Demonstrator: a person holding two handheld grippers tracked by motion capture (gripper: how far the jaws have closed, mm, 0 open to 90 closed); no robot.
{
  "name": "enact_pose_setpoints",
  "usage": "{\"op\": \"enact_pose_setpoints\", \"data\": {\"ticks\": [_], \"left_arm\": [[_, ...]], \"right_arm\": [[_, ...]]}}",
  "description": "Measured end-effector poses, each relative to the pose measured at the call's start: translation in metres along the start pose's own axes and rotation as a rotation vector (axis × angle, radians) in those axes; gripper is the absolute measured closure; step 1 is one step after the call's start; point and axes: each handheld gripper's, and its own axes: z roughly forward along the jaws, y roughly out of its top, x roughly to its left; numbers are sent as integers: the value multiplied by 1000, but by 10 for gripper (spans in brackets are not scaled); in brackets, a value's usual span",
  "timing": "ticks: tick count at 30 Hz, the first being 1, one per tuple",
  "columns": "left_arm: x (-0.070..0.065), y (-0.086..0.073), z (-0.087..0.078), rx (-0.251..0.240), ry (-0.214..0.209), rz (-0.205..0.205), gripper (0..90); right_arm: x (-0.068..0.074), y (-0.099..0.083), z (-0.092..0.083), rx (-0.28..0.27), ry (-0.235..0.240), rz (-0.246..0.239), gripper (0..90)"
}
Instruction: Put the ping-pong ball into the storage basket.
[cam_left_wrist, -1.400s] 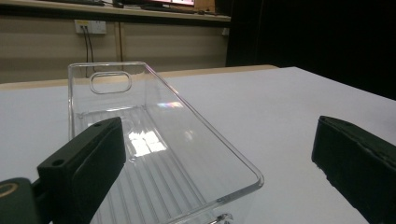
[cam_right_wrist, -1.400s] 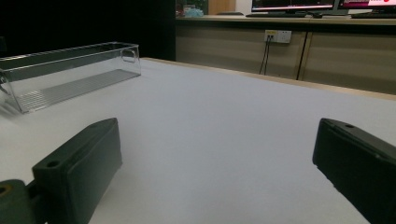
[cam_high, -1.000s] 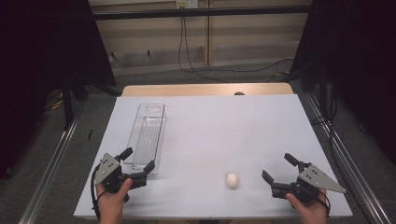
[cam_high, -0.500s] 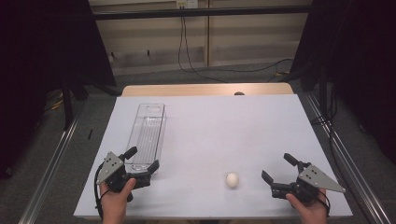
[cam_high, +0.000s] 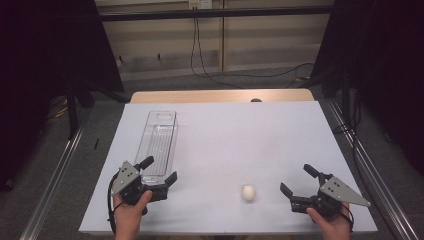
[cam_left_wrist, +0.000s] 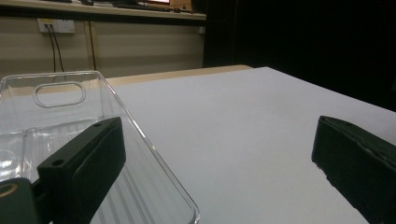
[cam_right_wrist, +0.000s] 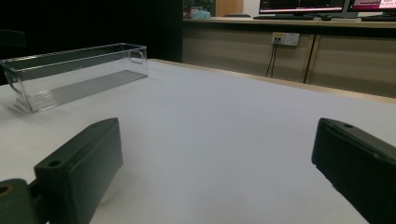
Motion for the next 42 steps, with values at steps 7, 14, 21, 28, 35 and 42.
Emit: {"op": "enact_pose_setpoints", "data": {"ticks": [7,14,21,28,35,42], "left_arm": [[-4,1,5,5,-13,6,30],[-9,2,10,3,-32,1,30],[-13,3,15,10,-45,9,30],[-18,3,21,19,-61,20,30],[-23,3,26,25,-69,18,30],[-27,4,30,26,-77,14,30]], "right_arm": [[0,0,0,-2,2,-1,15],[0,0,0,-4,7,-3,15],[0,0,0,-5,10,0,14],[0,0,0,-6,14,-4,14],[0,1,0,-12,18,-3,15],[0,1,0,-10,20,-2,15]]}}
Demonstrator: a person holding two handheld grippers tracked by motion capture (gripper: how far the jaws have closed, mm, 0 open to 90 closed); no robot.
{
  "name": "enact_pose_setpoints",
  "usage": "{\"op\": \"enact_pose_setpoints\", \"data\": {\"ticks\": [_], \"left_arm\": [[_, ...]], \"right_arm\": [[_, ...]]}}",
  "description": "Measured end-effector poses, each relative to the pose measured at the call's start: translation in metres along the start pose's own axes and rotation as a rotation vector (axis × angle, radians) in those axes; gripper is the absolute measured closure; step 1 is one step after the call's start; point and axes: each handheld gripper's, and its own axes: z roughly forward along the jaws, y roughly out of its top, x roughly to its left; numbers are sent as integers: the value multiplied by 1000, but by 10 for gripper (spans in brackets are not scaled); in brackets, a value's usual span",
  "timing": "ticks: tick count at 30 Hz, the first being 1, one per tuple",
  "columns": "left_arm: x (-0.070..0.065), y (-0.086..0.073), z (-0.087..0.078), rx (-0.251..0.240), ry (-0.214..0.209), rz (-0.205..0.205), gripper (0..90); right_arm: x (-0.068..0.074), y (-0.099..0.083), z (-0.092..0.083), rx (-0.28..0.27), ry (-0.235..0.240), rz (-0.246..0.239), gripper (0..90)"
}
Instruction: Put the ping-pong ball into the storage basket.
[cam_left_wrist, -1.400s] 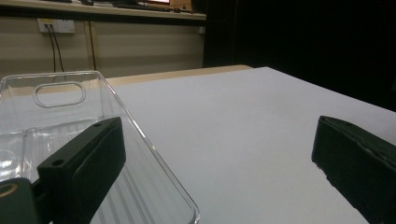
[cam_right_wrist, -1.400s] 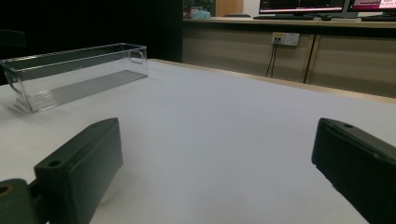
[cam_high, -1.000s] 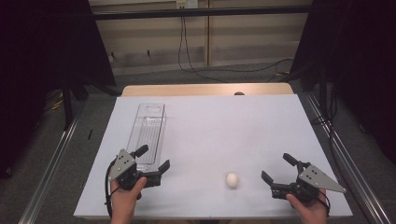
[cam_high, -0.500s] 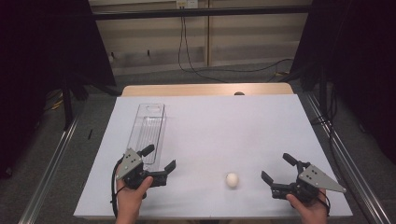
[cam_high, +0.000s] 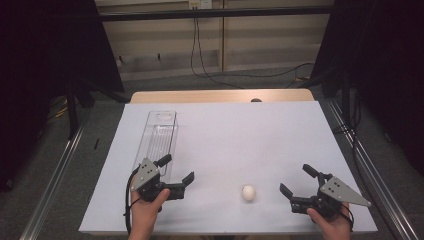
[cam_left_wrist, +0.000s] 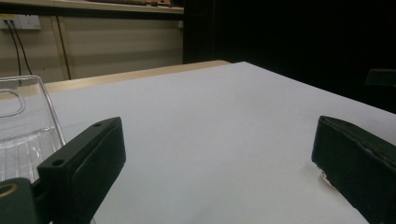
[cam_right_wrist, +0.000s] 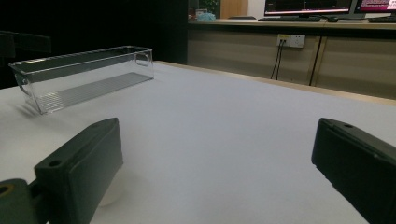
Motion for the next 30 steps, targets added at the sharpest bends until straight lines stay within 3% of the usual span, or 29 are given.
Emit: {"op": "enact_pose_setpoints", "data": {"ticks": [7,8,9,10,11,21,24,25,26,30], "left_arm": [[-4,1,5,4,-17,4,30],[-3,1,5,12,-28,19,30],[-5,1,6,9,-19,5,30],[-4,1,6,20,-34,27,30],[-6,1,8,11,-27,7,30],[-9,0,13,34,-50,30,30],[-11,0,14,32,-49,19,30],[-10,0,14,47,-53,35,30],[-12,0,16,26,-55,19,30],[-12,0,16,37,-55,24,30]], "right_arm": [[0,0,0,-1,3,-3,15],[0,0,0,-4,-1,0,15],[0,0,0,-6,-5,4,15],[0,0,0,-4,-5,5,14],[-1,0,0,-3,-6,6,15],[-2,0,0,-6,-6,9,15],[-2,-1,0,-3,1,6,15],[-2,-1,0,-4,1,4,15],[-2,-1,0,-4,-1,2,15],[-2,-1,0,-4,0,4,15]]}}
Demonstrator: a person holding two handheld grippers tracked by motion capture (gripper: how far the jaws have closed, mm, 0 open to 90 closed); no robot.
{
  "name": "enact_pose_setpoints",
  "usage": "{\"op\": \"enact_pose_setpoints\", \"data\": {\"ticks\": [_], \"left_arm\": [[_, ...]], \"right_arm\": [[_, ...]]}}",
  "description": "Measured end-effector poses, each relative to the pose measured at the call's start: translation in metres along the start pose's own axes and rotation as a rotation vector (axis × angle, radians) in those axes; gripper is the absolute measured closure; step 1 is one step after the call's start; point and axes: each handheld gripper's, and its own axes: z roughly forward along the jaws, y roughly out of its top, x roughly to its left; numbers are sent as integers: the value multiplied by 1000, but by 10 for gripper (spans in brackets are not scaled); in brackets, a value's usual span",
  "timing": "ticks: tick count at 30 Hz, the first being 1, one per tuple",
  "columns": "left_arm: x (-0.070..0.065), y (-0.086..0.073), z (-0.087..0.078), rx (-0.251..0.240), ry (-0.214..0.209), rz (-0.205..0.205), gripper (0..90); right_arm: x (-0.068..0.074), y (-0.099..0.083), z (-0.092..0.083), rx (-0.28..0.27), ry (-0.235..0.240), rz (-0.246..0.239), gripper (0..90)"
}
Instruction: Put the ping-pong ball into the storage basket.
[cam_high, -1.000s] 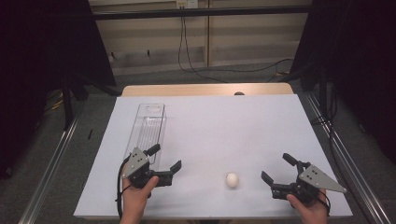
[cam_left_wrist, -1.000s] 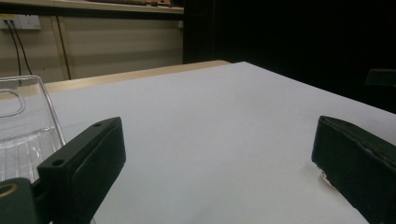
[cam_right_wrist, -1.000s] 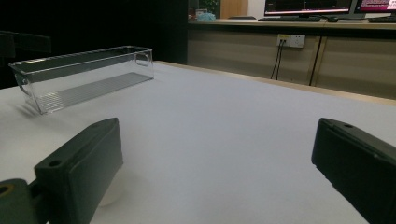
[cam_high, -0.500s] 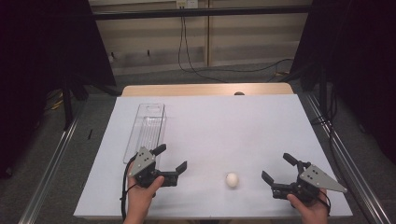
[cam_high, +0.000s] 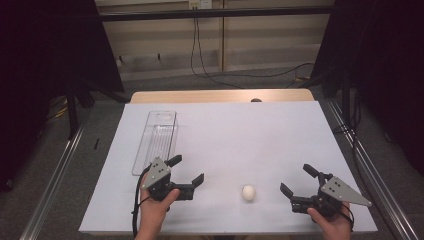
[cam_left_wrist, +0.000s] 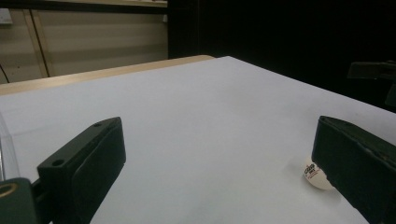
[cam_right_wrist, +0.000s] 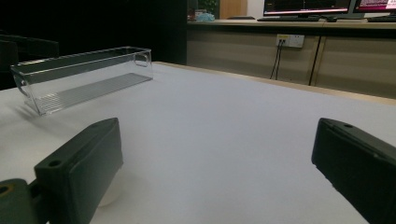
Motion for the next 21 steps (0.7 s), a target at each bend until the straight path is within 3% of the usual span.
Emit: {"op": "enact_pose_setpoints", "data": {"ticks": [8,9,13,14,21], "left_arm": [[-3,-1,6,14,-16,-1,30],[-2,-1,6,30,-21,14,30],[-4,-1,9,17,-24,7,30],[-3,0,9,29,-29,24,30],[-7,-2,13,21,-32,-7,30]], "right_arm": [[0,0,0,2,-3,-2,14],[0,0,0,3,-3,1,15],[-1,0,0,2,-2,-2,15],[-1,0,0,5,2,1,14],[0,0,0,3,0,1,14]]}}
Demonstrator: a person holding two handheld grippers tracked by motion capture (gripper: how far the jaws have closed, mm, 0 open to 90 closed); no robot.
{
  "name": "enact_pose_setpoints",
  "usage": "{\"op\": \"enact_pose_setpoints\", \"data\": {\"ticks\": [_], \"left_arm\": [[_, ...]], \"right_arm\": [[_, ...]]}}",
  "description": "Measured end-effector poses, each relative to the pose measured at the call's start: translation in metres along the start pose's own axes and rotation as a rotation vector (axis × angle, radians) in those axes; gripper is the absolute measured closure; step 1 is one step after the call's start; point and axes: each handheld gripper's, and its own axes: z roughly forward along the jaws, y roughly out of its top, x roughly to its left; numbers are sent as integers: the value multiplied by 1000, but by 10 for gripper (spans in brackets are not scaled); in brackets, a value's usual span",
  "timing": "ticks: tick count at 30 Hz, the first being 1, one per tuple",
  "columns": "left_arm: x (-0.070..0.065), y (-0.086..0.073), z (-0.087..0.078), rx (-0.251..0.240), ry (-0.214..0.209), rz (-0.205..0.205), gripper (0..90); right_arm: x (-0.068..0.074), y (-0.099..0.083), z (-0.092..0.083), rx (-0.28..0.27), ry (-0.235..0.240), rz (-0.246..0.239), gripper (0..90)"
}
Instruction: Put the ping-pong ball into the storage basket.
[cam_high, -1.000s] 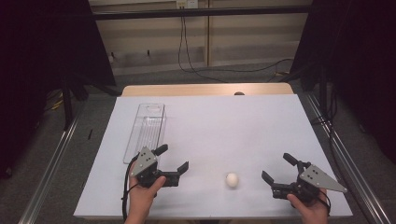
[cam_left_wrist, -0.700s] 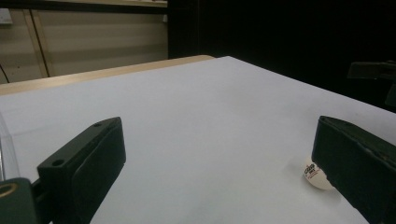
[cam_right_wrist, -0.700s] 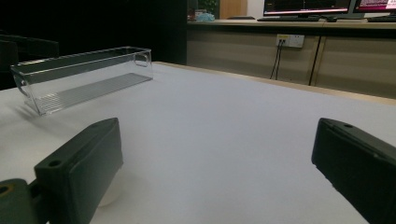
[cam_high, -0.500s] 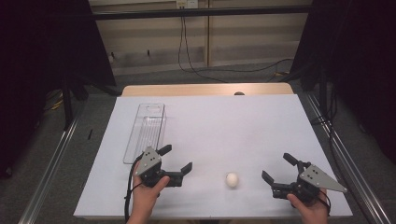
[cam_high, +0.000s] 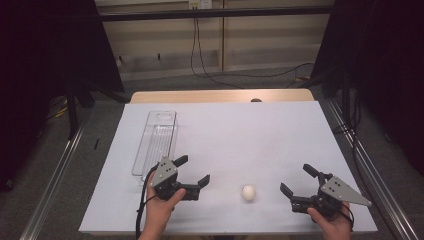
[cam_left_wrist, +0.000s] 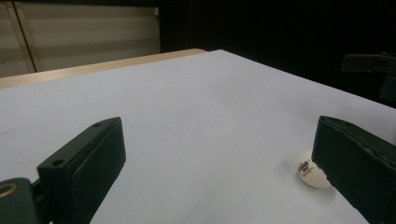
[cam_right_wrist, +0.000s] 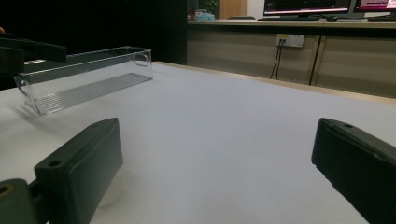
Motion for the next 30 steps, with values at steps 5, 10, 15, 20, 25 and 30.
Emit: {"op": "enact_pose_setpoints", "data": {"ticks": [5,10,15,20,25,30], "left_arm": [[-2,0,3,7,-5,4,30],[-2,0,5,18,-15,16,30],[-4,0,7,13,-22,10,30],[-6,0,10,14,-30,7,30],[-7,0,11,19,-35,12,30],[-8,1,14,20,-38,18,30]], "right_arm": [[0,0,0,0,1,2,14],[0,0,0,0,-2,-3,15],[0,0,0,0,-3,9,15],[0,0,0,0,-2,7,15],[0,0,0,-1,-2,7,15],[0,0,0,-2,-6,12,16]]}}
